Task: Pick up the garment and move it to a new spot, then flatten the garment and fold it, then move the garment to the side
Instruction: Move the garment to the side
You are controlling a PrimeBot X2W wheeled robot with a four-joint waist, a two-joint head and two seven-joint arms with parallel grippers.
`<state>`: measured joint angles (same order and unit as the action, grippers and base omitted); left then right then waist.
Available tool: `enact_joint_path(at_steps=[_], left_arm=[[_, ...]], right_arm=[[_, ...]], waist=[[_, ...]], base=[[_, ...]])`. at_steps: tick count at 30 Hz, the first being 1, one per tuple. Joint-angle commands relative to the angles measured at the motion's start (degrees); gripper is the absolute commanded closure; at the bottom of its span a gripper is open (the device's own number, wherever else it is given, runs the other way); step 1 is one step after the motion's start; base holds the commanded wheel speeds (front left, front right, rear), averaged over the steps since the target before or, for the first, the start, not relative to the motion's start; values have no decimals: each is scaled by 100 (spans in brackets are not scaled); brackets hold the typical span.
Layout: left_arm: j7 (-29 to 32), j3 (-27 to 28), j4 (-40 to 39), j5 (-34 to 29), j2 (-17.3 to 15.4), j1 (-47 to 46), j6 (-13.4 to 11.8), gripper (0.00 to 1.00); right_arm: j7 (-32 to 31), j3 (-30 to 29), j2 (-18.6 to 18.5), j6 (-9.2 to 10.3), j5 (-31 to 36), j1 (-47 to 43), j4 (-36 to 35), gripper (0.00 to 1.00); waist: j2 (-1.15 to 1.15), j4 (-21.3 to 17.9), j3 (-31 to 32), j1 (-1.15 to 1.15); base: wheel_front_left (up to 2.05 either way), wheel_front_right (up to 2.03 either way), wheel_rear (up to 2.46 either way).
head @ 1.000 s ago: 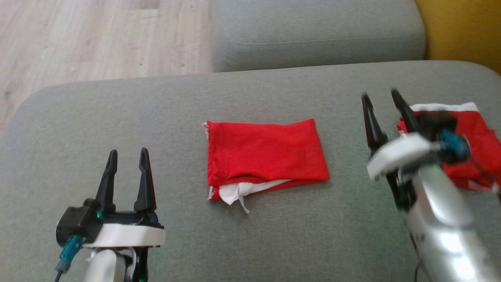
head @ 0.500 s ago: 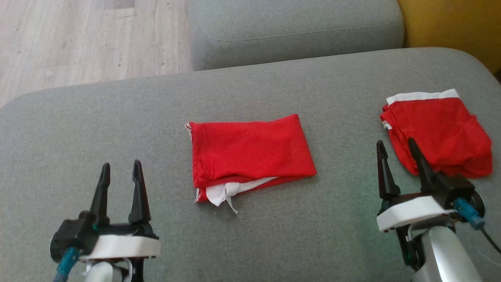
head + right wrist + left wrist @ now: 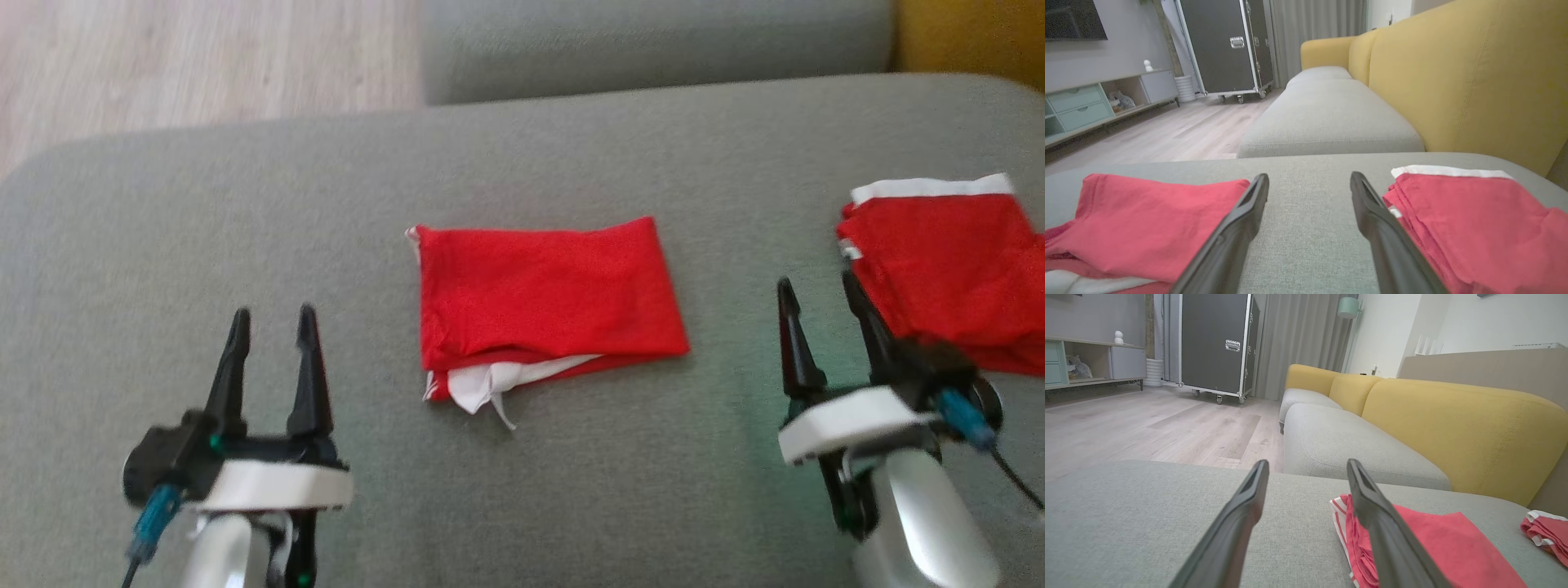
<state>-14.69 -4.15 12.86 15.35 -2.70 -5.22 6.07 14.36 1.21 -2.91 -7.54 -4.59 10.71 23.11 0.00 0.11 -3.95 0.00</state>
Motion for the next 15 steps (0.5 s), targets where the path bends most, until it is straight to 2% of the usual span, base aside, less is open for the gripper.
enact_joint_path(at_steps=[1, 6, 7, 12, 15], left_arm=[[-30, 71, -140, 34, -18, -386, 29, 0], [-30, -98, -1, 88, -18, -653, 63, 0], [-30, -173, 49, 104, -18, -731, 75, 0], [-30, -276, 143, 144, -18, -818, 92, 0], [-30, -289, 160, 147, -18, -826, 96, 0]], right_arm=[[-14, 177, 2, 5, 85, 466, -23, 0], [-352, 339, 2, 5, -141, 952, 594, 0], [-511, 462, 2, 5, -278, 1148, 939, 0], [-783, 870, 2, 5, -845, 1568, 1766, 0], [-897, 1032, 2, 5, -928, 1701, 2107, 0]], waist=[[0, 217, -285, 0], [0, 506, -623, 0], [0, 620, -697, 0], [0, 834, -762, 0], [0, 888, -756, 0]], base=[[0, 0, 0], [0, 0, 0], [0, 0, 0], [0, 0, 0], [0, 0, 0]])
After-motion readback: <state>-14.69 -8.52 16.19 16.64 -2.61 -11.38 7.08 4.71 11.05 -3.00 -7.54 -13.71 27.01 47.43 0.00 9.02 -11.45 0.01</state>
